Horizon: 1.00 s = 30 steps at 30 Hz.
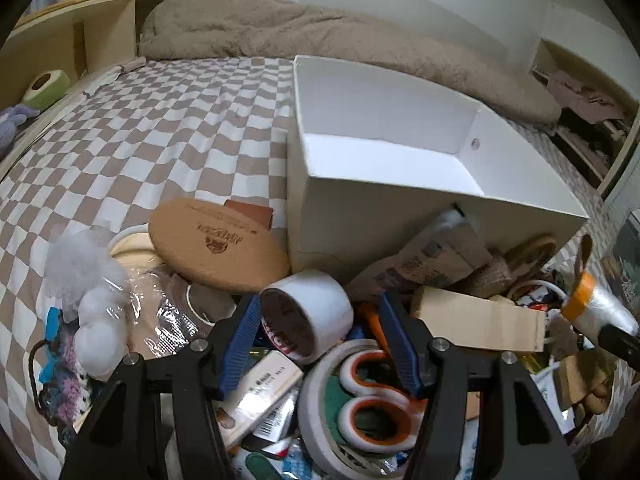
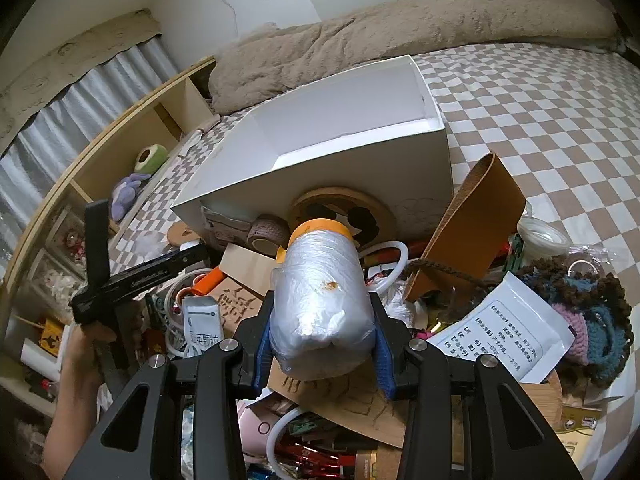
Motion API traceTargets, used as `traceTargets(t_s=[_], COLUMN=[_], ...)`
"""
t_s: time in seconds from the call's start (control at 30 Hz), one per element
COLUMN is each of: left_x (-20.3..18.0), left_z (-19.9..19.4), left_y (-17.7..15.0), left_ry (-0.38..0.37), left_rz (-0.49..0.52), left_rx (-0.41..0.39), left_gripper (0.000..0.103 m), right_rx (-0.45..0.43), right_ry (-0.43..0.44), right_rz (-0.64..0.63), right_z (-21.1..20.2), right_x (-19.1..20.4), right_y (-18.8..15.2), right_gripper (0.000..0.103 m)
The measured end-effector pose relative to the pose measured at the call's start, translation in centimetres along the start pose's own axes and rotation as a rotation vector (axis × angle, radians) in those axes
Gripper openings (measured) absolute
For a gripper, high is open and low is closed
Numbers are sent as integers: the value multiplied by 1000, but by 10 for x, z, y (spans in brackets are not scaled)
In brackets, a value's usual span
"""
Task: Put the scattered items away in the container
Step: 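Close the left gripper on the white tape roll and lift it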
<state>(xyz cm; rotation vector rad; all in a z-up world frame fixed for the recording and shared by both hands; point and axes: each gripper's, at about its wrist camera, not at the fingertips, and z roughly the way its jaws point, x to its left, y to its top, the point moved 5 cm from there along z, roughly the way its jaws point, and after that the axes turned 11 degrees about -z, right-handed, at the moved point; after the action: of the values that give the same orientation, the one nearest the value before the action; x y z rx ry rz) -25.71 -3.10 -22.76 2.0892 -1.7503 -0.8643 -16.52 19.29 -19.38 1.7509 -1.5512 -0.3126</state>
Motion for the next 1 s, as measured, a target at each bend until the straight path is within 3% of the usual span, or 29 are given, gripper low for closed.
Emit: traceTargets(t_s=[0.1, 0.23, 0.4, 0.73, 1.0], left_x=[3, 9, 15, 2, -10], left_z=[9, 16, 7, -26, -69], left_y=[1, -2, -3, -17, -20], left_ry=[-3, 20, -31, -17, -61], left_rz=[-12, -32, -71, 6, 45], left_rx=[42, 74, 51, -39, -109], left_gripper=[60, 29, 27, 27, 27], right_rx=[2, 2, 3, -39, -94], right_ry=[-4, -10, -14, -19, -5], right_rz=[3, 12, 12, 33, 24], right_z=[0, 0, 0, -11, -30], right_x=[0, -1, -1, -5, 2], right_y=[-2, -2, -4, 1, 9], right_gripper=[43, 43, 43, 43, 43])
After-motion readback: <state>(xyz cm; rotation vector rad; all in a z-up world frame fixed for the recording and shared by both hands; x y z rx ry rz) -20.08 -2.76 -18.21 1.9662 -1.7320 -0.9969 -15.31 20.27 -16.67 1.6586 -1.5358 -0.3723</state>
